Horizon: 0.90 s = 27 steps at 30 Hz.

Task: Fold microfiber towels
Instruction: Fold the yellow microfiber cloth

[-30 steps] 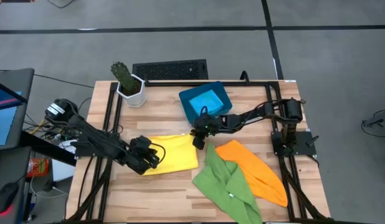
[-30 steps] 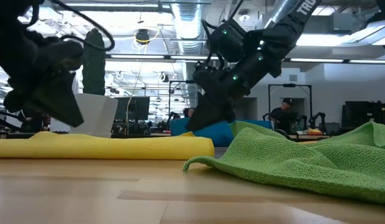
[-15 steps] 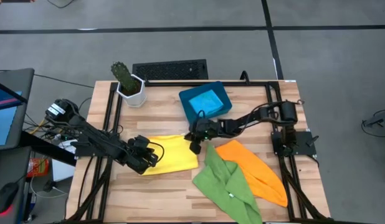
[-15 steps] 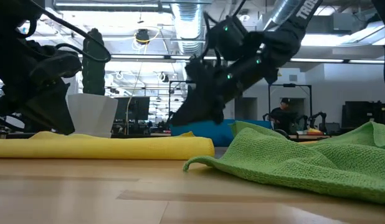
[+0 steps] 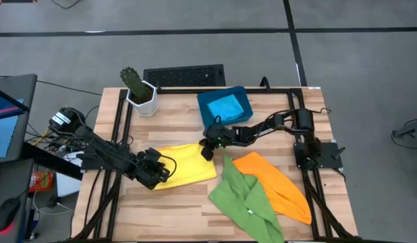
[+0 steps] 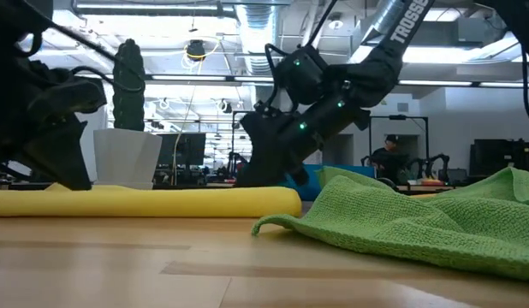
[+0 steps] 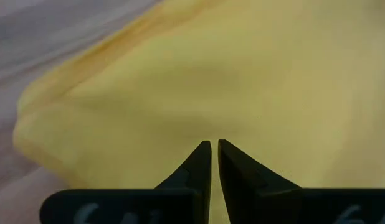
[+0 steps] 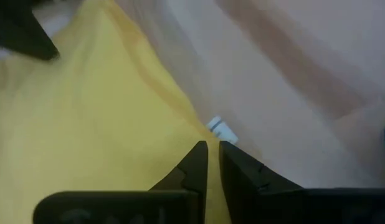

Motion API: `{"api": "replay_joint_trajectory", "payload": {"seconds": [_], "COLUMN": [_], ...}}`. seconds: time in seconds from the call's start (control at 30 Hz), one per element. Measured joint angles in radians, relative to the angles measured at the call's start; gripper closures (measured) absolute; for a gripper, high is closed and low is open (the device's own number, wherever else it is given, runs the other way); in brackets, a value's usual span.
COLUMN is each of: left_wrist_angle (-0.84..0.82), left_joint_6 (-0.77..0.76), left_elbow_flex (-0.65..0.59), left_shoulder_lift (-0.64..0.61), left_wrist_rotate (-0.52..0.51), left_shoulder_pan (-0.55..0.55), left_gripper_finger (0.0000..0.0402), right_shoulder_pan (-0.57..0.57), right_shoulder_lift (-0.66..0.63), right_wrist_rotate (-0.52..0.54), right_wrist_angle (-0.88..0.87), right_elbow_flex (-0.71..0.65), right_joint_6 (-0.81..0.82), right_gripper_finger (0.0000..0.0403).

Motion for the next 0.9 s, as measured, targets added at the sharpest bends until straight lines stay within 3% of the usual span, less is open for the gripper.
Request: {"api": "replay_joint_trajectory", "payload": {"seconds": [0.13, 0.37, 0.57, 0.77, 0.9], "left_wrist_angle": [-0.001, 0.007, 0.018, 0.036, 0.035], "left_joint_6": [-0.068, -0.117, -0.125, -0.113, -0.109], "left_elbow_flex": [-0.023, -0.034, -0.034, -0.034, -0.034], "left_shoulder_lift": [0.000, 0.000, 0.000, 0.000, 0.000], "left_wrist_rotate": [0.000, -0.022, -0.039, -0.019, 0.010], "left_shoulder_pan": [-0.017, -0.052, -0.065, -0.067, -0.068], "left_gripper_finger": [0.0382, 0.0382, 0.0382, 0.0382, 0.0382], "right_shoulder_pan": [-0.008, 0.076, 0.109, 0.102, 0.083], "right_shoulder_lift": [-0.008, -0.010, 0.109, 0.258, 0.291], "right_wrist_rotate": [-0.005, -0.076, -0.053, -0.063, -0.063], "right_wrist_angle": [-0.004, 0.200, 0.031, -0.082, -0.135], "right_elbow_flex": [-0.001, 0.036, 0.211, 0.377, 0.451], "right_joint_6": [0.016, -0.057, -0.204, -0.211, -0.203], "right_gripper_finger": [0.0338, 0.0338, 0.0338, 0.0338, 0.0338]}}
